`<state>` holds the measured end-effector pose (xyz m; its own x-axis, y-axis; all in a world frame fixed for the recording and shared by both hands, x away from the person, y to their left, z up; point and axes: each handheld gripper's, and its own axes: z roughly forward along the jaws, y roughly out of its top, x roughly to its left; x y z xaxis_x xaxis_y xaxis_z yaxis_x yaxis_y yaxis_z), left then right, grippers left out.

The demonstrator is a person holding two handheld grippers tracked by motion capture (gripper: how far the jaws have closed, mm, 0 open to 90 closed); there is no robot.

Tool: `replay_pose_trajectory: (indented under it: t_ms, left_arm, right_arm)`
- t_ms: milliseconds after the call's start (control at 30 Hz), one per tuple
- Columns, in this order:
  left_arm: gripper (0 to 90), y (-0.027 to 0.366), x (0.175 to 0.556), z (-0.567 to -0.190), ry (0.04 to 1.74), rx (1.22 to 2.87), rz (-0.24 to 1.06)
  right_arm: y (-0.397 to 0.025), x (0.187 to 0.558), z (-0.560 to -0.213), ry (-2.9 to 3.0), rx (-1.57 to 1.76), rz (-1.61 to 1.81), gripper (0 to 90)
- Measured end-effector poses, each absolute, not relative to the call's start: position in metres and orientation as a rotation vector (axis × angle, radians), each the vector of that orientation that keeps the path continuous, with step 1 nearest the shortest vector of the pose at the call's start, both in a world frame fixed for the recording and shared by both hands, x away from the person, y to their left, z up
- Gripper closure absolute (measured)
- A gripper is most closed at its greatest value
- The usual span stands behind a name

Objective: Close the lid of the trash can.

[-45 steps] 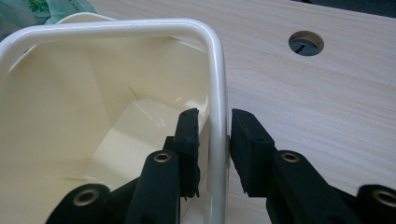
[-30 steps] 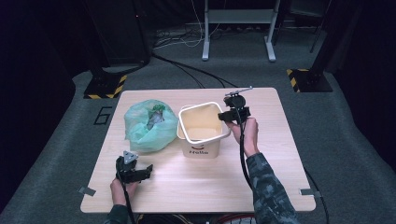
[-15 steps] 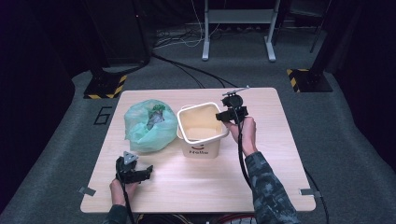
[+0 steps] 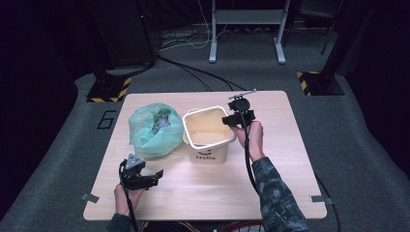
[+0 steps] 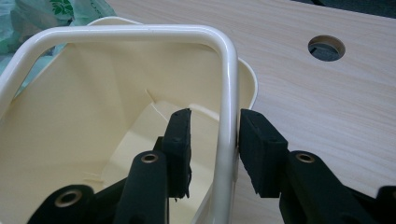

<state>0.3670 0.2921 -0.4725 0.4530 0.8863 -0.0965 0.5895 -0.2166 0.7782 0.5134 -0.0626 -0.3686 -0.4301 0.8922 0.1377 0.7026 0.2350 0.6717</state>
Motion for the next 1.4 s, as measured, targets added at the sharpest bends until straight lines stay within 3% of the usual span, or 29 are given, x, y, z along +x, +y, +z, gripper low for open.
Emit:
replay_pose_trajectory:
  t_ms: [500,967,1133,1400]
  left_arm:
    - [15.8,0.255,0.423,-0.389,1.159,1.929,0.427]
    - [17.2,0.229,0.469,-0.373,1.201,1.919,0.334]
    - [19.9,0.218,0.484,-0.373,1.214,1.958,0.327]
    - [36.3,0.213,0.500,-0.380,1.223,1.953,0.250]
  right_arm:
    - [-0.064,0.514,-0.367,2.216,1.476,0.996,65.5]
    - [-0.067,0.517,-0.367,2.216,1.465,0.985,66.5]
    - [-0.065,0.519,-0.369,2.217,1.463,0.981,66.2]
    - [-0.064,0.520,-0.371,2.229,1.434,0.958,67.6]
